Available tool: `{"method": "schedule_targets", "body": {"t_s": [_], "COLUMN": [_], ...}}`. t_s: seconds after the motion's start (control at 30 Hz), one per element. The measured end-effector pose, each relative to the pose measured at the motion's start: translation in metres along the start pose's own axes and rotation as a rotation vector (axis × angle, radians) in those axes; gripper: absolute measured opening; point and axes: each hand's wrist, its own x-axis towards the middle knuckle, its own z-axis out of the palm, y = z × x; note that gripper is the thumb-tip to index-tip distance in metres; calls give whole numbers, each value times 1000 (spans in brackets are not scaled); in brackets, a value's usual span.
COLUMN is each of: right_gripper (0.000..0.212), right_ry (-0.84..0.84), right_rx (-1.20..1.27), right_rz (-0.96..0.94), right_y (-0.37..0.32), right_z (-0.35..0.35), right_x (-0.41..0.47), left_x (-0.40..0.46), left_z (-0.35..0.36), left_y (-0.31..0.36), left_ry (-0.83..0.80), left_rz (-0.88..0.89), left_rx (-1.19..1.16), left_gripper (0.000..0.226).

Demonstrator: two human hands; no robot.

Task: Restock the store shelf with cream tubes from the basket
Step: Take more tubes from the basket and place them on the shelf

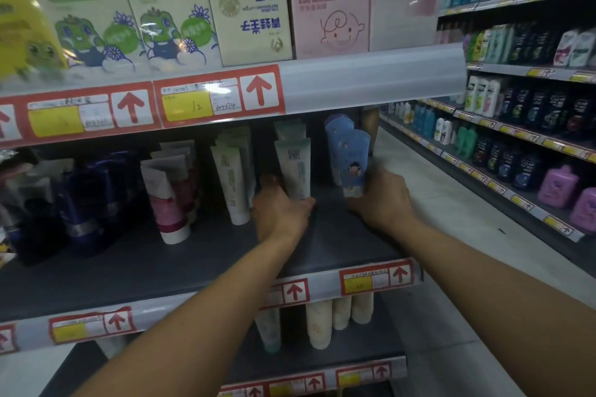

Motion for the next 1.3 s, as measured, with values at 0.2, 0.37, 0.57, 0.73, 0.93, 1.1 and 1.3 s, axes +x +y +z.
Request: {"method": "schedule_targets", "body": {"t_s": [0.2, 0.37, 0.57, 0.73, 0.93, 1.1, 1.3], "right_gripper": [53, 50, 52, 45, 40, 39, 40], "right_ry": [26, 50, 41, 60, 58, 51, 42], "right_rx": [-12, 18, 45, 14, -27, -60, -80], "right_rz": [-4, -14, -22, -45, -58, -53, -66], "right_y": [-3, 0, 6, 7, 7, 8, 6], "right_z": [13, 21, 23, 27, 28, 28, 27], "right_x": [18, 23, 24, 26, 28, 29, 30], "left_x": [19, 23, 23, 24, 28, 29, 32], "left_z": [12, 19, 19, 21, 24, 25, 28], "left_y": [-3, -5, -10, -11, -14, -15, -19], "left_ry": [32, 50, -25, -59, -50, -44, -39], "left_rz": [34, 54, -11, -15, -3, 3, 18], "left_rx": [34, 30, -43, -27, -14, 10, 32], "left_gripper": [67, 64, 60, 53, 51, 48, 44]}}
